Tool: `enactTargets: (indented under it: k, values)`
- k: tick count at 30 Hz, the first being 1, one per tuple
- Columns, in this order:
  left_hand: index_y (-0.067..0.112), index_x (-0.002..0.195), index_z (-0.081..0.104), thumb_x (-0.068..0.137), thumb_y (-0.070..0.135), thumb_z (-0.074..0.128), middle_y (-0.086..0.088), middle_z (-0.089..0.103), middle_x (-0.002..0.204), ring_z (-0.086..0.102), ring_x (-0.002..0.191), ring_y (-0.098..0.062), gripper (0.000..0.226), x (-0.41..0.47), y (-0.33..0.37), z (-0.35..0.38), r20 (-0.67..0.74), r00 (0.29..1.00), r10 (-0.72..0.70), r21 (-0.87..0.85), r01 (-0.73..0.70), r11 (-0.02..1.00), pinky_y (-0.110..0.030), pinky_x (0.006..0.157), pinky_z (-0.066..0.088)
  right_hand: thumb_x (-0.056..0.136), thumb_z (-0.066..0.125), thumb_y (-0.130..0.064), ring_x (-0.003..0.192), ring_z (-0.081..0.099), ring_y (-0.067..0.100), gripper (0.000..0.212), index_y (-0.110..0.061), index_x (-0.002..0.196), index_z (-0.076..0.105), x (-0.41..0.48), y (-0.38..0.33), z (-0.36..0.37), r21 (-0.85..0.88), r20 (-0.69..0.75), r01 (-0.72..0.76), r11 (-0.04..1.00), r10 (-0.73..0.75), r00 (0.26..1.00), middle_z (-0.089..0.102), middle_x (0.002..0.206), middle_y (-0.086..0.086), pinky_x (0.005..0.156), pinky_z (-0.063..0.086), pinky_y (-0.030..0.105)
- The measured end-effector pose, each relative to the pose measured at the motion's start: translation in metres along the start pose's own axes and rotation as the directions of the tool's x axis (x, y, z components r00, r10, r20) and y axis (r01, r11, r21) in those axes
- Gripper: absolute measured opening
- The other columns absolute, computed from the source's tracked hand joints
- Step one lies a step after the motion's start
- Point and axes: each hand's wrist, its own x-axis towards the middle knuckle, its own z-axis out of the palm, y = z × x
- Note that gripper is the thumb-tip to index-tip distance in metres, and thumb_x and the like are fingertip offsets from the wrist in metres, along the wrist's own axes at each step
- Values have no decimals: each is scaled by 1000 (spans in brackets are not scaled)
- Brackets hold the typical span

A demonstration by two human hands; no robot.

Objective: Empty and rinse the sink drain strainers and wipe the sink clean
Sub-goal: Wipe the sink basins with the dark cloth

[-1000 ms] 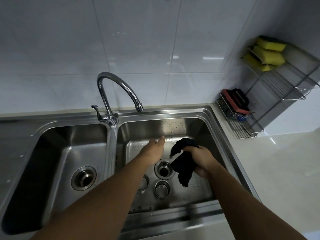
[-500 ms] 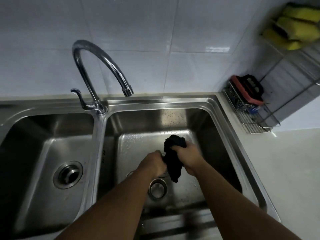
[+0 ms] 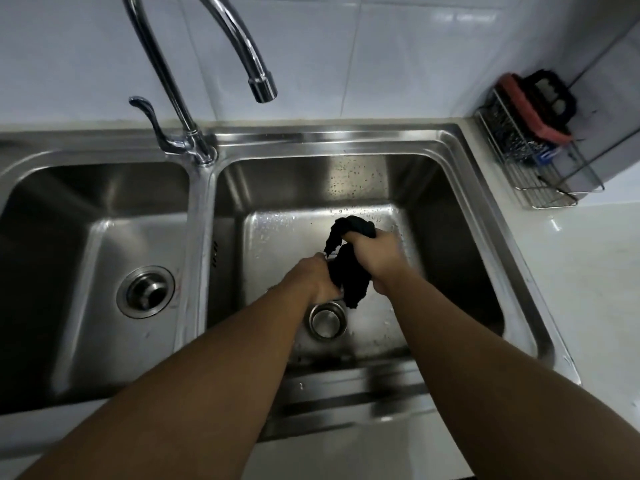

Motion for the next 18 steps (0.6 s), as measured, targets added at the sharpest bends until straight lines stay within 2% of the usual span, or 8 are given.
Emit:
enactTargets:
  k: [3, 6, 10, 14, 18]
  values:
    - [13, 134, 50, 74, 35, 76, -9, 60, 125, 62, 111, -30, 68, -1, -10, 15, 52, 999, -14, 166, 5, 986, -34, 83, 52, 72, 78, -31, 79, 74, 24, 20, -21, 88, 72, 0, 5, -2, 9, -22, -13, 1000, 13, 1000, 75, 86, 6, 67, 60, 33]
    - [12, 138, 49, 76, 32, 75, -12, 53, 134, 58, 119, -33, 69, 0, -21, 30, 42, 999, -2, 244, -8, 970, -38, 93, 51, 76, 78, -30, 75, 73, 22, 14, -23, 85, 70, 0, 11, -6, 31, -43, -30, 999, 32, 999, 73, 81, 2, 55, 55, 26]
    - [14, 139, 48, 77, 31, 76, -11, 50, 137, 54, 125, -33, 70, 2, -29, 35, 36, 999, 30, 268, -39, 963, -42, 99, 50, 78, 77, -28, 74, 72, 21, 15, -21, 89, 71, 0, 18, -10, 22, -55, -59, 998, 60, 997, 73, 81, 2, 53, 51, 24]
    - [15, 134, 54, 83, 21, 72, -10, 54, 137, 56, 123, -30, 55, 0, -30, 38, 33, 997, 76, 280, -82, 957, -40, 99, 50, 80, 76, -23, 62, 73, 16, 8, -22, 86, 71, -5, 24, -13, 47, -52, -81, 996, 83, 995, 74, 72, -1, 45, 51, 20]
    - [15, 135, 54, 80, 28, 75, -9, 53, 137, 55, 124, -28, 60, -2, -33, 33, 16, 997, 81, 270, -82, 959, -40, 100, 50, 81, 75, -21, 57, 73, 15, 5, -22, 82, 71, -7, 27, -18, 51, -40, -97, 994, 99, 994, 75, 65, -2, 45, 53, 23]
